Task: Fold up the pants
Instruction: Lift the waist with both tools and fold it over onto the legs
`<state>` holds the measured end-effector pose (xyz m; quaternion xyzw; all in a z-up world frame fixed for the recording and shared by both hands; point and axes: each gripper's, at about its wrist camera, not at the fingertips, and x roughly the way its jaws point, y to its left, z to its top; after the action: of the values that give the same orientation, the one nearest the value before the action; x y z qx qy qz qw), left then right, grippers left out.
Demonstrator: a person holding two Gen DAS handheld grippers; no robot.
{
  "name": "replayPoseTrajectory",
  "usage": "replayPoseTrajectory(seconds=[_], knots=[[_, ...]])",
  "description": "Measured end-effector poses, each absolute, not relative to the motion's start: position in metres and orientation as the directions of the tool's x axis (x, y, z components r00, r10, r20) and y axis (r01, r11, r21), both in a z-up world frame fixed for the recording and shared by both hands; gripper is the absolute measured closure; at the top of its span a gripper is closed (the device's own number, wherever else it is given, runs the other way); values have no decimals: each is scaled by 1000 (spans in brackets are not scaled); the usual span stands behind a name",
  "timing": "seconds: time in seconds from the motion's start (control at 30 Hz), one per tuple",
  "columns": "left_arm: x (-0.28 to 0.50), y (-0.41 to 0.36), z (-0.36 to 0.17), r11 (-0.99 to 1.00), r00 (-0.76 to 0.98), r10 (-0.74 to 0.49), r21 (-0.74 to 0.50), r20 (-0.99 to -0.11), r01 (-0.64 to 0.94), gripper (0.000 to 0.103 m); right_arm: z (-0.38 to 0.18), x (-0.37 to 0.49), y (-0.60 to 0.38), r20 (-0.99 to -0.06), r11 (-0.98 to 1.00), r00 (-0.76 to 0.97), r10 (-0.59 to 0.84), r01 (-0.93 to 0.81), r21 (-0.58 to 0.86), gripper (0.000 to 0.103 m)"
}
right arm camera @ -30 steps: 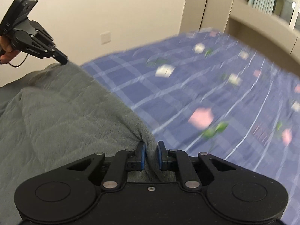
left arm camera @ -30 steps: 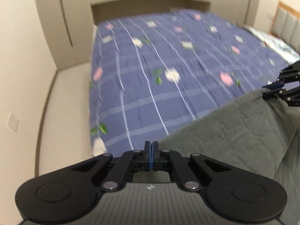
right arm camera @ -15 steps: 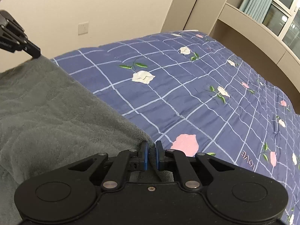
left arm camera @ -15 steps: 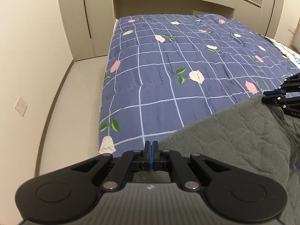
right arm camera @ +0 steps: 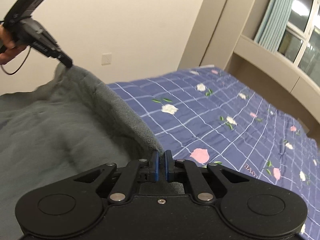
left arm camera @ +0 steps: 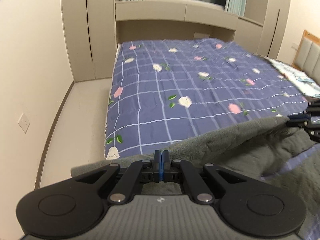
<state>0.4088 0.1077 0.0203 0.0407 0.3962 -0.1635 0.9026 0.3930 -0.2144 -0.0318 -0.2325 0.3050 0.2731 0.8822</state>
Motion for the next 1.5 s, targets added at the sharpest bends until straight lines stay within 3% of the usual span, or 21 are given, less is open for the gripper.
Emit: replayPoseTrajectory(seconds=[0.27, 0.6, 0.93, 1.1, 1.13, 1.17, 1.2, 1.23, 1.3, 1.37, 1.5], knots=[[309, 115, 45, 940, 669, -289, -72, -685, 332, 103, -9, 278, -221, -631, 747, 679, 375, -625, -227, 99], [213, 125, 4, 951, 650, -291, -140, -702, 275, 103, -38, 172, -210, -671, 781, 647, 361, -603, -161, 99], [164, 140, -50, 959, 629, -281, -235, -724, 158, 103, -83, 133, -209, -710, 859, 634, 306, -506, -82, 103], [159, 129, -47, 968, 648, -248, -164, -720, 188, 103, -86, 132, -209, -711, 871, 642, 288, -484, -85, 103], [157, 124, -45, 970, 656, -233, -129, -717, 204, 103, -86, 132, -208, -708, 871, 647, 282, -482, -93, 91], [154, 119, -43, 972, 669, -209, -77, -714, 222, 100, -85, 132, -207, -706, 871, 653, 276, -480, -104, 82], [150, 112, -41, 971, 682, -181, -19, -709, 238, 89, -86, 131, -204, -705, 867, 655, 271, -484, -117, 79], [147, 106, -40, 966, 691, -157, 35, -706, 255, 69, -87, 131, -203, -706, 864, 656, 269, -488, -124, 75], [142, 93, -39, 950, 706, -119, 127, -698, 285, 41, -92, 131, -199, -714, 854, 649, 263, -501, -141, 64], [140, 84, -43, 930, 705, -113, 176, -701, 324, 42, -97, 132, -195, -718, 838, 651, 246, -515, -180, 56], [147, 61, -59, 876, 681, -54, 292, -730, 383, 44, -111, 131, -189, -718, 807, 660, 222, -538, -244, 54]])
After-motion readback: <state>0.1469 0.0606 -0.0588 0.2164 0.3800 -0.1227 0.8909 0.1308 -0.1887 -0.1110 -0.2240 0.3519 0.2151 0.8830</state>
